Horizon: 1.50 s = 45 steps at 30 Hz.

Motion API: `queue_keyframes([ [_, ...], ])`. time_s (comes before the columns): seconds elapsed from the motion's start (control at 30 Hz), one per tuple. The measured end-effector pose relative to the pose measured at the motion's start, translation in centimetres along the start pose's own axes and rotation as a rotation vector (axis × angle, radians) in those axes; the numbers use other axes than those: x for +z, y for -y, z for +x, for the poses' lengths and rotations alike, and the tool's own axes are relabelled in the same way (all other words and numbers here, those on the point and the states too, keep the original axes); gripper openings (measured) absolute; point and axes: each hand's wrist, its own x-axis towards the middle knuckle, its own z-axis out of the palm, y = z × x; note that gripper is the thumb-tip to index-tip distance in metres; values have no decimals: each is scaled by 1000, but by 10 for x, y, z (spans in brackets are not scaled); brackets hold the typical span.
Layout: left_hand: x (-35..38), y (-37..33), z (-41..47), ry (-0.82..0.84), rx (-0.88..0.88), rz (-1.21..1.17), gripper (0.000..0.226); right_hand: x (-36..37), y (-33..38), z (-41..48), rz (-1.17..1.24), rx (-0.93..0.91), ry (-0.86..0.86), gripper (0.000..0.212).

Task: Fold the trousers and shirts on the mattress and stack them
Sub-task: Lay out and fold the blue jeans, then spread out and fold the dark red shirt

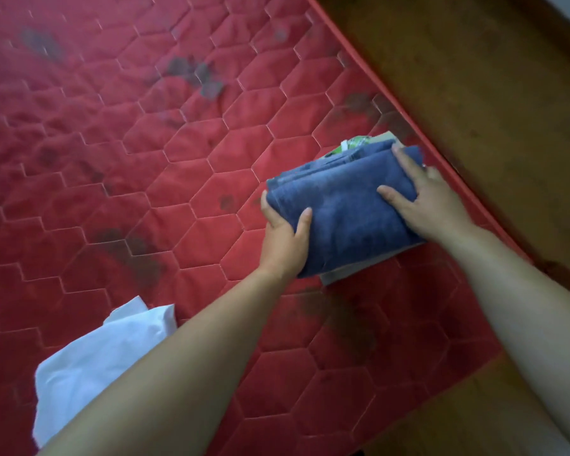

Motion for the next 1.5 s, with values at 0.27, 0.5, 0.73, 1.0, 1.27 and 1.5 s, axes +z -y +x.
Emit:
queue_keyframes([
  [0.27, -28, 14, -1, -20, 2, 152, 81, 10, 30, -16, -237, -99, -256, 63],
  [0.5, -104, 28, -32, -106, 163, 321, 76, 38, 101, -55, -257, -62, -285, 72],
  [0.73, -222, 95, -76, -129, 226, 725, 73, 147, 221, -126, -203, -281, 32, 67],
  [1.0, -420, 247, -137, -183, 84, 860, 71, 327, 397, -224, -115, -405, 230, 63],
  [1.27, -623, 412, -181, -360, -202, 924, 67, 499, 565, -274, -104, -509, 371, 61],
  [1.5, -703, 506, -202, -250, -471, 765, 65, 596, 658, -267, 27, -546, 484, 61],
])
